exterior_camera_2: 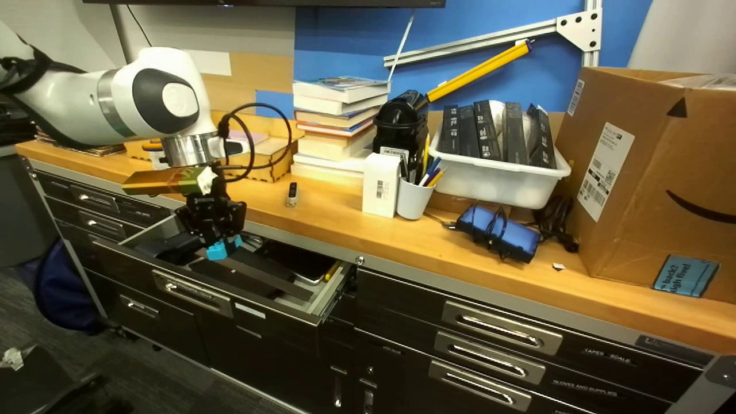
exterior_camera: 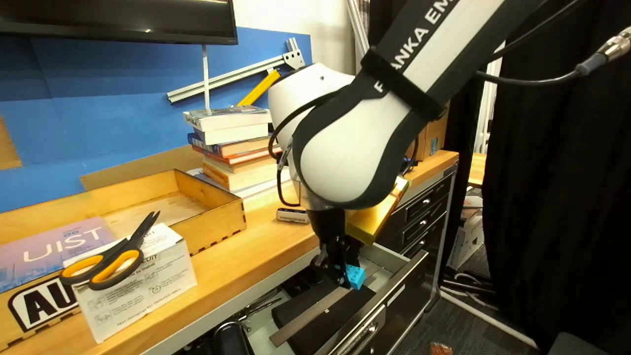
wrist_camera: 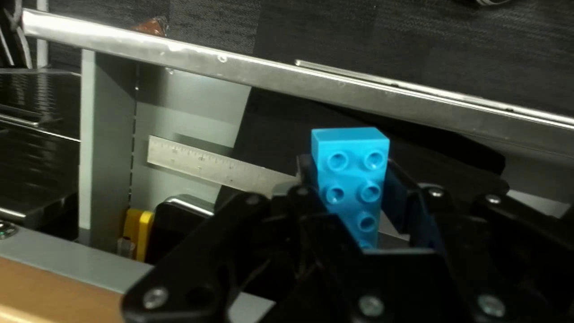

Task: Put the blue block in the open topmost drawer, push the drawer closed

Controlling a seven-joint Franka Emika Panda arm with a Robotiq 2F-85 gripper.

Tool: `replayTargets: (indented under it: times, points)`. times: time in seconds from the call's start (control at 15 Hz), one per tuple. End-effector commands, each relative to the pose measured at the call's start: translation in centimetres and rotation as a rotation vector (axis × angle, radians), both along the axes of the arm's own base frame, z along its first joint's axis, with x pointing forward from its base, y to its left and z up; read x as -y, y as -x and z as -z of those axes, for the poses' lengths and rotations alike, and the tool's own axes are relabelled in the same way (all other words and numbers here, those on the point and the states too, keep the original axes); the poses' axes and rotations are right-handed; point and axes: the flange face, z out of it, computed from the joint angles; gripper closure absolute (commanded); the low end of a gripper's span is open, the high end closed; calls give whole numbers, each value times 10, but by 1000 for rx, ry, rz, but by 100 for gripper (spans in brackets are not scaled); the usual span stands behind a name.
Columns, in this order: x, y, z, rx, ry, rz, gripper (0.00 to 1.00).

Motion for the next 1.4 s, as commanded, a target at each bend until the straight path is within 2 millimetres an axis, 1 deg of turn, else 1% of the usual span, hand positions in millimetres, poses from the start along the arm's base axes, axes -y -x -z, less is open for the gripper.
replayTargets:
  times: [0.0, 0.13, 0.2, 0.27, 0.33, 0.4, 0.47, 0.53, 0.6, 0.8, 0.93, 1.13, 1.33]
  points:
    - [-24, -2, 18, 39, -14, 8, 87]
    - [-35, -6, 26, 47, -14, 11, 87]
    - [-38, -7, 29, 44, -10, 10, 37]
    - [-41, -8, 32, 44, -7, 13, 36]
    - [-40, -10, 32, 38, -5, 16, 30]
    - [-38, -10, 30, 35, -4, 17, 21]
    - [-34, -8, 26, 17, -18, 20, 14]
    - [-28, -6, 22, 18, -18, 29, 7]
    - [-18, -2, 16, 6, -30, 45, 0]
    - [11, 10, 7, -69, -33, 110, 0]
    - [31, 19, 10, -139, -24, 159, 0]
    - [53, 36, 25, -186, 34, 219, 0]
    - [63, 47, 52, -186, 84, 274, 0]
